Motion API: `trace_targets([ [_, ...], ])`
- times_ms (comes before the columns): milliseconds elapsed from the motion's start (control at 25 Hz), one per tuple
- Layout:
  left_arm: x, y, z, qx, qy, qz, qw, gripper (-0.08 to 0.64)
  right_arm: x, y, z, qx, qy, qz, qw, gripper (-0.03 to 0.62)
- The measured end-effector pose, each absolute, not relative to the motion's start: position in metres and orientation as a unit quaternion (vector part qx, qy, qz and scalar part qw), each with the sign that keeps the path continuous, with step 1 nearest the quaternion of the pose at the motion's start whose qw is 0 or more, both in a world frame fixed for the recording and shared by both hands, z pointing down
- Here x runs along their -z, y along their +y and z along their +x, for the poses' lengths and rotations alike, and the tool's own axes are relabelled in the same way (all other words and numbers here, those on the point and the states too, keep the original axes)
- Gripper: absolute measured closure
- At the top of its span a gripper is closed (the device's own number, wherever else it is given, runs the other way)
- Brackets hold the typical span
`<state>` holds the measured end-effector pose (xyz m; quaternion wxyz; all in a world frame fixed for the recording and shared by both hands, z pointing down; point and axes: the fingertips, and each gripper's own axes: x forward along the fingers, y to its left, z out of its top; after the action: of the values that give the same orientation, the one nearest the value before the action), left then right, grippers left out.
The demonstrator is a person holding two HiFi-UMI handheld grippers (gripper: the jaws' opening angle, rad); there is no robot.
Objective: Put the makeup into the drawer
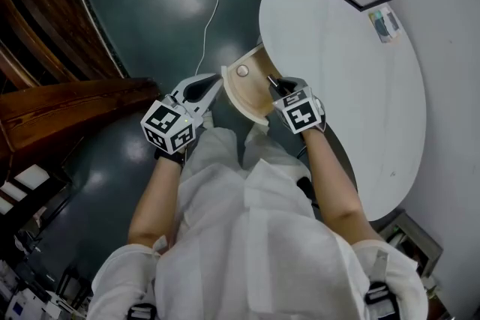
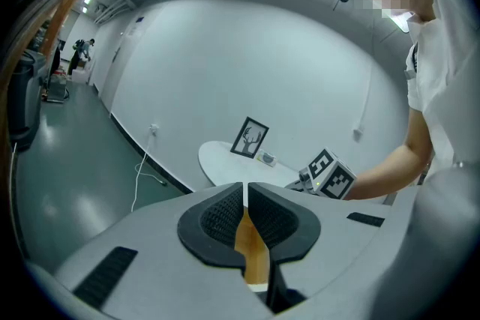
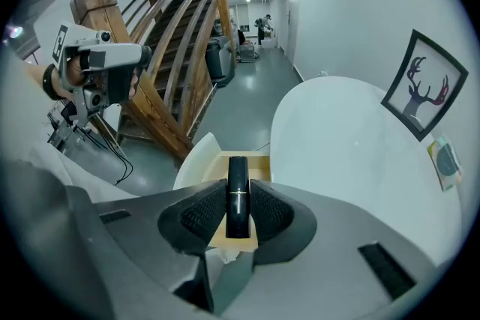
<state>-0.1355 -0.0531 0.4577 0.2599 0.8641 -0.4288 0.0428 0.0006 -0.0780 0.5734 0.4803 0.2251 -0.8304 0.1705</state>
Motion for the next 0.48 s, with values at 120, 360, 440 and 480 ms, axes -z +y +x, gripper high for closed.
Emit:
trace_targets([
  [120, -0.460, -0.052, -0.143, -0.042, -0.429, 0.862, 0.265, 0.529, -0.582, -0.074, -0.009, -0.175, -0.828, 0.219, 0.486, 0.500],
  [360, -0.464, -0.055, -0.155, -0.045, -0.428, 0.862, 0.268, 0.529, -0.604, -0.065, -0.023, -0.189, -0.821, 0.207, 0.497, 0.500],
  [440, -0.464, -0.057, -0.158, -0.048, -0.427, 0.862, 0.268, 0.529, -0.610, -0.063, -0.026, -0.196, -0.820, 0.203, 0.498, 0.500],
  [480, -0.463, -0.058, -0.159, -0.048, -0.427, 0.862, 0.267, 0.529, -0.613, -0.062, -0.028, -0.197, -0.819, 0.202, 0.499, 0.500],
])
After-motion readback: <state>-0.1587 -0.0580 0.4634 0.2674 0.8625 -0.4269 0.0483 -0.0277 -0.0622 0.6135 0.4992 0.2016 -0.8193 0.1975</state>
